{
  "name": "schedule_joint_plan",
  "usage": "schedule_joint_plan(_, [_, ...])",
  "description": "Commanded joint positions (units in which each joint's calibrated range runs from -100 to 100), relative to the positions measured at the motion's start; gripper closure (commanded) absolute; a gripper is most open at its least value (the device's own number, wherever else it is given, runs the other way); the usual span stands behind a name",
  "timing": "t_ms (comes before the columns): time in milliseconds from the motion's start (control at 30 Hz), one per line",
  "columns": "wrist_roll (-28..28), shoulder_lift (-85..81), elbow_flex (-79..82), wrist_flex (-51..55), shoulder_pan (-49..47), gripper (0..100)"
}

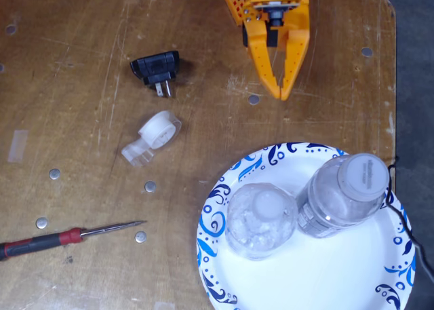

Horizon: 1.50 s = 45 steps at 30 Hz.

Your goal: Move the bottles to the plate

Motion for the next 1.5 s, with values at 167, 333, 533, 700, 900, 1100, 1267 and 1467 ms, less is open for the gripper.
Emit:
schedule_joint_plan(167, [-0.05,0.36,0.54,4.65,0.61,99])
schedule_joint_plan(333, [-0.05,0.36,0.54,4.74,3.42,99])
schedule_joint_plan(533, [-0.05,0.36,0.54,4.22,4.93,99])
schedule_joint_plan(700, [-0.05,0.36,0.54,4.74,4.17,99])
schedule_joint_plan(900, [-0.05,0.44,0.63,4.83,3.20,99])
schedule_joint_plan(1100, [-0.05,0.36,0.63,4.83,2.45,99])
schedule_joint_plan(1267, [-0.05,0.36,0.63,4.83,2.45,99])
schedule_joint_plan(1467, [-0.05,0.36,0.63,4.83,3.31,99])
